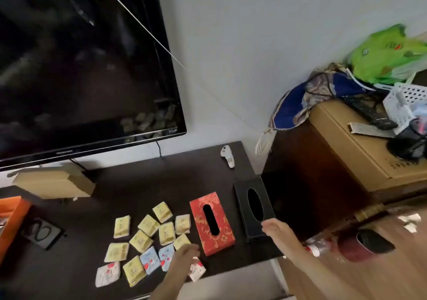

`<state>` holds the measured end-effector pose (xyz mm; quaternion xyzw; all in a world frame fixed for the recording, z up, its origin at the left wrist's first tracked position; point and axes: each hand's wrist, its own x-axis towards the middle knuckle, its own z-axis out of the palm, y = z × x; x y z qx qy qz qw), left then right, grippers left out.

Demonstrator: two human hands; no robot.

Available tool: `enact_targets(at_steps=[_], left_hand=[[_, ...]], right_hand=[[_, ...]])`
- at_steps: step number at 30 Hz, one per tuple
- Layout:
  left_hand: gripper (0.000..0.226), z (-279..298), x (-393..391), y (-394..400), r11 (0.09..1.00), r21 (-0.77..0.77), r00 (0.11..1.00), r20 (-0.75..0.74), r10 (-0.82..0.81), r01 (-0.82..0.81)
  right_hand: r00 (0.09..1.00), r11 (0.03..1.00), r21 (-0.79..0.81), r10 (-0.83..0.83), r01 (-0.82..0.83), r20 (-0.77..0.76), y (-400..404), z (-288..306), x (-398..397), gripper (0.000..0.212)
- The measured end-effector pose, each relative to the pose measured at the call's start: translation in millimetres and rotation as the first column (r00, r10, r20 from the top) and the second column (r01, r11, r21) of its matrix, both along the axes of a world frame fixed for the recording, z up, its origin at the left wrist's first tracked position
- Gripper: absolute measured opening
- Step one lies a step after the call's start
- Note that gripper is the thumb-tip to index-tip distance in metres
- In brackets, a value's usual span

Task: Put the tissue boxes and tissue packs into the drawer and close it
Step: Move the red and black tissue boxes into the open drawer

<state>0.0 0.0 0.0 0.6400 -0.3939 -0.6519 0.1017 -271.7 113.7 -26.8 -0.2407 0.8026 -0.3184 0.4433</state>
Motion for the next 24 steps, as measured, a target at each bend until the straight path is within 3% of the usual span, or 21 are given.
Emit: enact_targets(at_steps=[6, 9, 14, 17, 24], left_hand=[[0.024, -42, -41, -24, 0.933, -0.236, 0.946, 0.243, -0.214, 0.271], [0.027, -67, -63, -42, 0.904, -0.306, 0.927, 0.318, -0.198, 0.299], [0.076, -127, -88, -61, 0.912, -0.295, 0.902, 0.404, -0.15, 0.284], [0.09, -157, -95, -58, 0.925, -0.334, 0.922, 0.385, -0.041, 0.181], [0.058, -185, -94, -55, 0.913, -0.406, 0.94, 0.323, 0.113, 0.03]], right_hand=[[0.984, 1.0, 0.016, 0.027, -0.025, -0.175, -34, -31, -27, 0.039], [0.957, 0.997, 0.076, 0.037, -0.016, -0.288, -47, -57, -39, 0.057], [0.962, 0.994, 0.106, 0.044, -0.016, -0.269, -67, -102, -51, 0.07], [0.965, 0.997, 0.069, -0.007, 0.026, -0.261, -74, -122, -57, 0.074], [0.96, 0.997, 0.047, -0.042, 0.057, -0.276, -74, -156, -70, 0.072]])
